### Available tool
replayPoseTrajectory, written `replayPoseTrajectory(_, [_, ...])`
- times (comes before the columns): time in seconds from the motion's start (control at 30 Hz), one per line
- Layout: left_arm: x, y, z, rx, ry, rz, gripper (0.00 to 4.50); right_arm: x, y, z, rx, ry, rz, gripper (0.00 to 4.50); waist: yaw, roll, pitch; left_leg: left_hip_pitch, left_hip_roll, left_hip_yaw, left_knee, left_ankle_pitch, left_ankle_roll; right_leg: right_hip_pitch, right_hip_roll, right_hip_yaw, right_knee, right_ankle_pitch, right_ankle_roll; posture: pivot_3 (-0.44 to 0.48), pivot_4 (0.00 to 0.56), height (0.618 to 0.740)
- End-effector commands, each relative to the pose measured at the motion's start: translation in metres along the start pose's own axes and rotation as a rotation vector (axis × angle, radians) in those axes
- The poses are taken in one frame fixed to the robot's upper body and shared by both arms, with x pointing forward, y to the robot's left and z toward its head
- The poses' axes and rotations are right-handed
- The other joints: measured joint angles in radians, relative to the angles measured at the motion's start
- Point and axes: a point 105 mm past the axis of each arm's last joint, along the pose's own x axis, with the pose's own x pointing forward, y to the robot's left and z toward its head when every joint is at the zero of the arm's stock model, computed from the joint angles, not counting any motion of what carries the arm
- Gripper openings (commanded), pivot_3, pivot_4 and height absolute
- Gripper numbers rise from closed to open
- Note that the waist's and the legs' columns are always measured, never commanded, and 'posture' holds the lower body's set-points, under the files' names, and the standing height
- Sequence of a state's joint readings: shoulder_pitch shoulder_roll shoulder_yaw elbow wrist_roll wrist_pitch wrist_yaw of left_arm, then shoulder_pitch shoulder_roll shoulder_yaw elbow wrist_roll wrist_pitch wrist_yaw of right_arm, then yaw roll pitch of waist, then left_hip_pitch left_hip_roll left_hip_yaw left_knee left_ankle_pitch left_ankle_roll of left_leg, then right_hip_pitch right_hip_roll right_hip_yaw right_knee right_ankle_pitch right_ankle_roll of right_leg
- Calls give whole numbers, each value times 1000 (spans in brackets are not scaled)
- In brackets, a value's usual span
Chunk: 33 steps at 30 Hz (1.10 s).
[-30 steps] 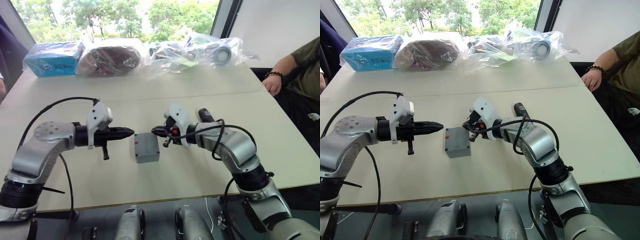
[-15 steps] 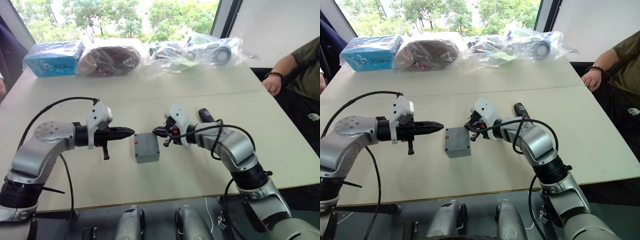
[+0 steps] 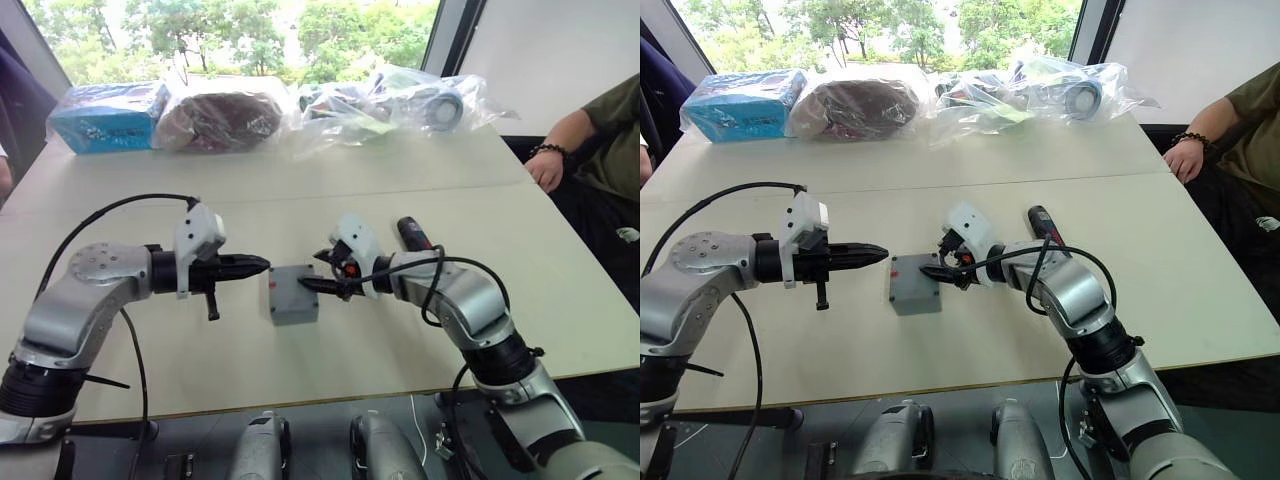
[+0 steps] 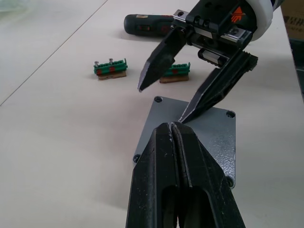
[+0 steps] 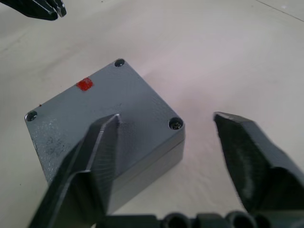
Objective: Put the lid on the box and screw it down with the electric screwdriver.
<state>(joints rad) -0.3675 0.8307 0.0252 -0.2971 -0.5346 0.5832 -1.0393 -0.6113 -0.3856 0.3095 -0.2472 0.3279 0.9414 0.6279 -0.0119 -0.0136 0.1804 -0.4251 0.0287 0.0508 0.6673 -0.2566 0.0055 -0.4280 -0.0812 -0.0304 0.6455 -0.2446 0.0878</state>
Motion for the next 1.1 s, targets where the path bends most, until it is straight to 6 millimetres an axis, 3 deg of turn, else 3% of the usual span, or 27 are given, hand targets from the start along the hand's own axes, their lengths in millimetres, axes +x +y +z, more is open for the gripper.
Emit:
replayPoseTrajectory(0.03, [1,-1,13,36,-40,-8,0,-20,-6,19,-65,-45,-54,4434,1,0,0,0,0,0,0,0,0,0,0,0,0,0,0,0,150,740])
replayPoseTrajectory(0.13, [2,-3,15,36,-51,-17,0,-36,-12,28,-83,-48,-93,4434,1,0,0,0,0,0,0,0,0,0,0,0,0,0,0,0,150,740])
replayPoseTrajectory(0.23, [4,-6,19,56,-60,-43,0,-60,-32,29,-55,33,-194,4434,1,0,0,0,0,-1,0,0,0,0,0,0,0,0,0,0,150,740])
replayPoseTrajectory(0.4, [7,-10,31,122,-78,-81,0,-105,-66,10,-86,342,-362,4434,5,0,0,0,0,-1,0,0,0,0,-1,0,-1,0,0,0,150,740])
replayPoseTrajectory(0.53, [11,-12,42,154,-110,-101,0,-126,-82,-8,33,522,-401,4434,-3,0,0,0,0,-1,0,0,0,0,-1,0,-2,0,0,0,150,740])
replayPoseTrajectory(0.83, [18,-24,51,182,-149,-120,0,-121,-105,-20,355,640,-433,4434,-1,0,0,0,0,0,-1,0,0,-1,0,1,-1,0,0,0,150,740])
replayPoseTrajectory(1.0, [20,-34,51,174,-171,-127,0,-114,-107,-51,470,764,-423,4434,2,0,0,-1,-1,0,0,0,0,-1,-1,1,-2,0,0,0,150,740])
replayPoseTrajectory(1.1, [22,-35,50,165,-175,-110,0,-109,-105,-58,491,798,-390,4434,0,0,0,-1,-1,0,0,0,0,-1,-1,1,-1,0,0,0,150,740])
